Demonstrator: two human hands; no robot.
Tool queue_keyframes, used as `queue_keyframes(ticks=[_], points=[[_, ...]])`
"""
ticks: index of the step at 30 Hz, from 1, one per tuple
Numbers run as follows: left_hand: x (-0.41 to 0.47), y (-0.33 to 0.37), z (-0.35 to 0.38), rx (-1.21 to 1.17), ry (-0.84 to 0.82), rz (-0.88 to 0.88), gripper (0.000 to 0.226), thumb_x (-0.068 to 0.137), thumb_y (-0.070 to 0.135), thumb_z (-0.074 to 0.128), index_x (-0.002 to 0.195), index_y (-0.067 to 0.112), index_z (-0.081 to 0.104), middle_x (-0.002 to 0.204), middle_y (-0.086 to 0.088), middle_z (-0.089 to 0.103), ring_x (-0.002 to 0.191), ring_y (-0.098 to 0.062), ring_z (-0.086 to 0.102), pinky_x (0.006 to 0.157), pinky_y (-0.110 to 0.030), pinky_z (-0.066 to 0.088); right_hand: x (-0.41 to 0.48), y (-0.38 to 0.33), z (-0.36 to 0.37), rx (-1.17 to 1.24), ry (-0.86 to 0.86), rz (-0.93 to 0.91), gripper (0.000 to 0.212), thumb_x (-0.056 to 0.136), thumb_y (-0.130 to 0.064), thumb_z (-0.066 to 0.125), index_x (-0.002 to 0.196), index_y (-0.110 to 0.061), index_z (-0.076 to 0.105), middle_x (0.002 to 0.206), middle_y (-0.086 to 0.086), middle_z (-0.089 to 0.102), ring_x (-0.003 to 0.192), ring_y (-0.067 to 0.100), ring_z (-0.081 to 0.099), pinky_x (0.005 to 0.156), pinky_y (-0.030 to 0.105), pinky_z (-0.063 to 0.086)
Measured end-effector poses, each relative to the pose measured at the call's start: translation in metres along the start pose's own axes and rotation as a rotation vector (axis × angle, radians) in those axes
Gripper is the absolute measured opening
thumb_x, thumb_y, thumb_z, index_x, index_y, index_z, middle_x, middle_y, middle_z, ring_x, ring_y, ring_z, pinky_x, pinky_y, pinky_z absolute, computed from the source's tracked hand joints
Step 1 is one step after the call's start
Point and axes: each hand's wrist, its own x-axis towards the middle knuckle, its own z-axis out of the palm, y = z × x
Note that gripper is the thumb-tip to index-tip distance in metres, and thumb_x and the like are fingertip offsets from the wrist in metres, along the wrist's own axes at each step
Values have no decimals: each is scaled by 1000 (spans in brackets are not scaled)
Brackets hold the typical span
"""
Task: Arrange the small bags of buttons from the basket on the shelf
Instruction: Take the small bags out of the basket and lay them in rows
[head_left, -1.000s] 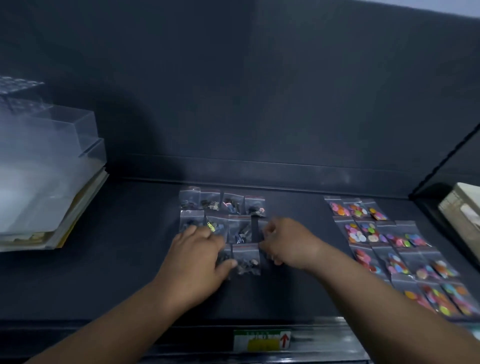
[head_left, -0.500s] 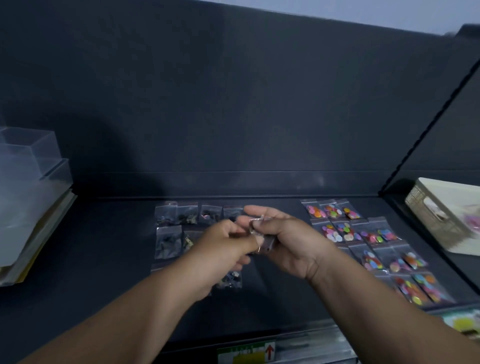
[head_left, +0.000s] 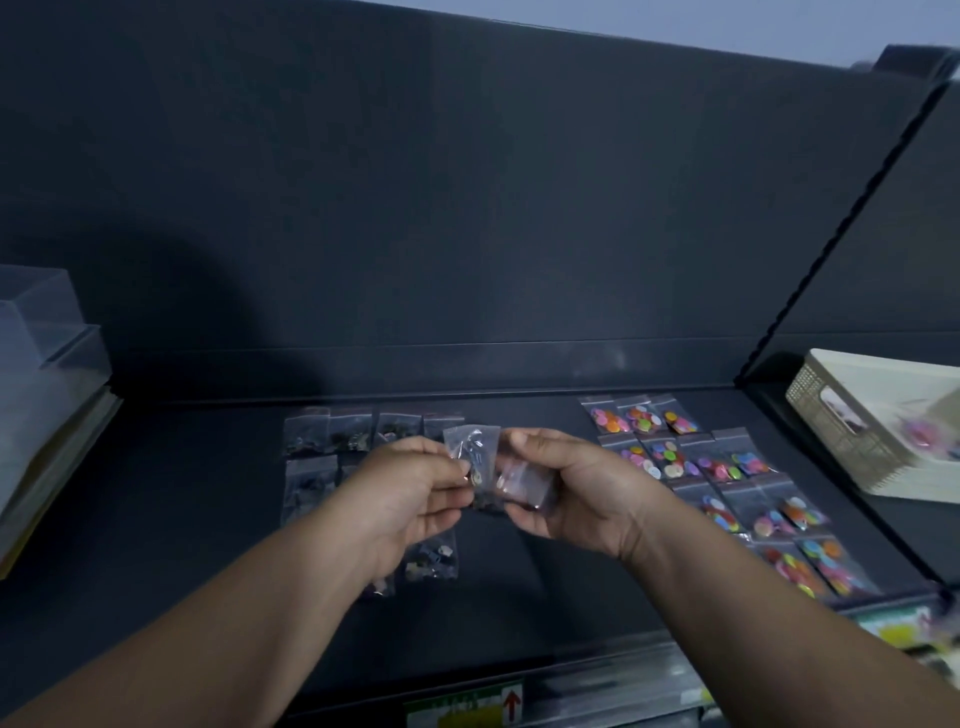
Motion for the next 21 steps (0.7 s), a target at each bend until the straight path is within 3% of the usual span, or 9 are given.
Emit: queue_keyframes(ticks=[3,5,8,11,15,19,21], points=[[1,-3,5,59,14,18,18,82,-1,65,78,15,56,73,-6,69,65,-17,64,60,-27,49,3,4,0,-139,25,-23,8,85,-14,66,86,-21,62,73,-3,64,64,11,58,56,22,41],[2,-4,7,102,8,37,17,81,1,68,80,14,57,78,-6,71,70,-19,66,66,-30,51,5,5,0,-231,51,-56,16,86,-4,62,80,-19,59,63,-2,61,54,9,55,49,19,36],[2,-4,10,136,2,57,11,81,17,71,86,15,62,80,-3,71,76,-18,66,74,-33,52,7,5,-2,-350,54,-102,21,88,0,58,75,-16,56,59,0,56,47,9,50,46,20,30],[5,-3,9,112,38,68,8,88,16,64,80,16,60,75,-3,68,69,-18,63,67,-30,50,6,3,-7,-459,13,-98,21,89,-2,56,75,-17,56,62,1,55,51,8,50,52,23,31],[8,-7,11,212,69,90,11,94,14,56,83,14,58,83,-7,66,67,-18,63,58,-26,48,4,1,-10,-591,-7,-85,23,89,0,51,76,-18,55,59,0,55,49,6,50,52,23,32],[9,-8,13,285,69,117,13,94,15,55,80,16,58,81,-6,64,65,-16,62,58,-26,47,6,-1,-13,-682,3,-110,25,87,2,50,74,-18,57,57,1,52,49,7,48,51,24,33],[9,-7,13,296,61,120,14,93,14,56,79,16,57,79,-6,64,62,-16,61,58,-25,47,6,-2,-15,-694,5,-96,15,79,-5,56,74,-19,58,54,0,52,48,9,46,49,23,31]])
